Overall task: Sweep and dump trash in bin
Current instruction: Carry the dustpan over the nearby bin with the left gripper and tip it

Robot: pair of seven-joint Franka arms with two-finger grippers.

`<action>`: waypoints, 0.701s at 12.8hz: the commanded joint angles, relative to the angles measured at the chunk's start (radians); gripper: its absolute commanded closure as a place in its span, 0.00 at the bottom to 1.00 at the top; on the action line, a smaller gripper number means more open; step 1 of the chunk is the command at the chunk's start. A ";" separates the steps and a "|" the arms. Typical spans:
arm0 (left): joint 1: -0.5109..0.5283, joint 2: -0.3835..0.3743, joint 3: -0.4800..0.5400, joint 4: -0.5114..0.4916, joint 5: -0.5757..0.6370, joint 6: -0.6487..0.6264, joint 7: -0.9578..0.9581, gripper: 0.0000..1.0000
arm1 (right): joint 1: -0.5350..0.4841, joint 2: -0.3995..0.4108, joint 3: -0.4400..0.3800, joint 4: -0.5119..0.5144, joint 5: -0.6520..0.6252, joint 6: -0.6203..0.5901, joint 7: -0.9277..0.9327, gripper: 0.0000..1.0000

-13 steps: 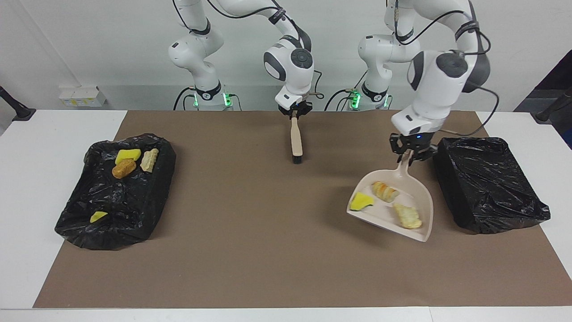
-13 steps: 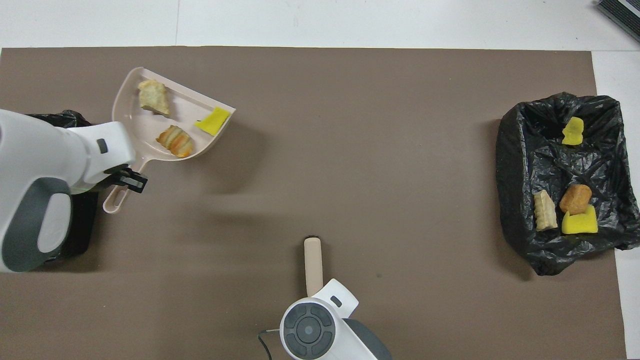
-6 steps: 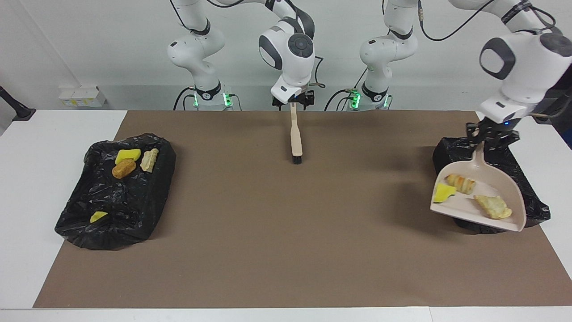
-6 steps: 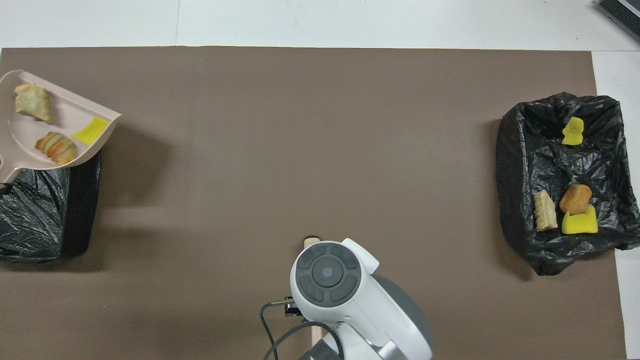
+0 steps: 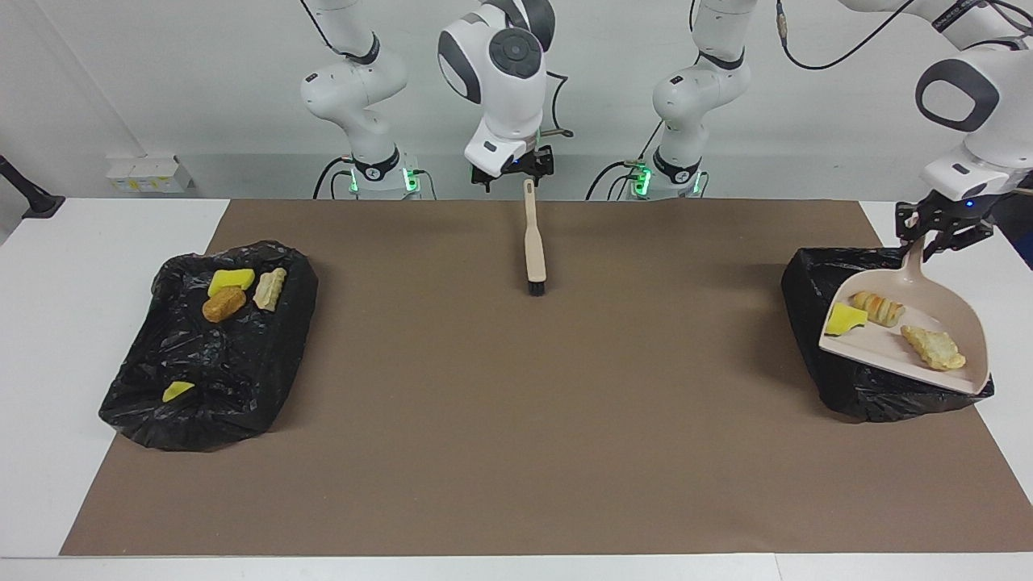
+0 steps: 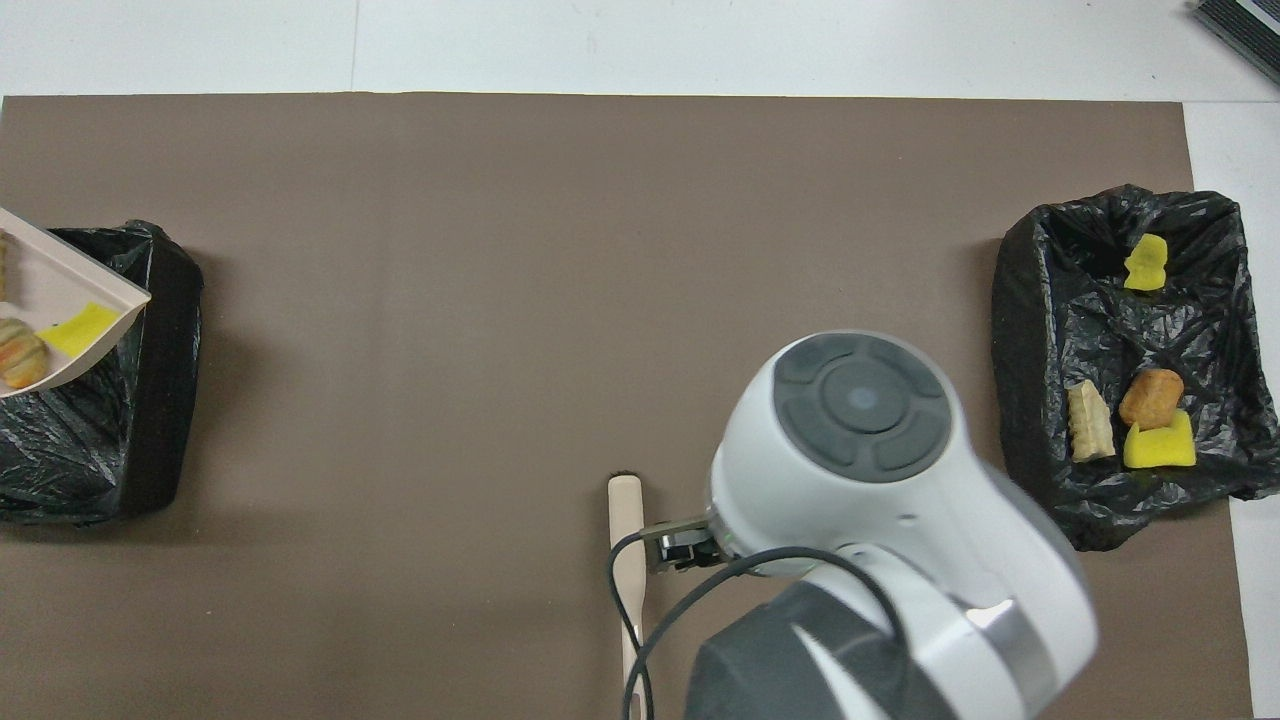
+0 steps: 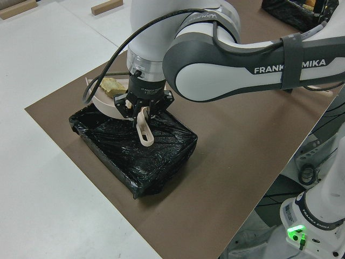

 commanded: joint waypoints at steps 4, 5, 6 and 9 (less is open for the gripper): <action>0.043 0.026 0.035 0.060 0.136 0.022 0.199 1.00 | -0.247 -0.005 0.011 0.161 -0.116 -0.087 -0.216 0.00; 0.044 0.032 0.040 0.072 0.174 0.036 0.224 1.00 | -0.275 -0.005 0.009 0.163 -0.135 -0.087 -0.261 0.00; 0.049 0.035 0.045 0.075 0.196 0.037 0.230 1.00 | -0.290 -0.005 0.009 0.164 -0.174 -0.087 -0.287 0.00; 0.046 0.034 0.056 0.074 0.312 0.031 0.243 1.00 | -0.347 -0.005 0.009 0.166 -0.250 -0.078 -0.292 0.00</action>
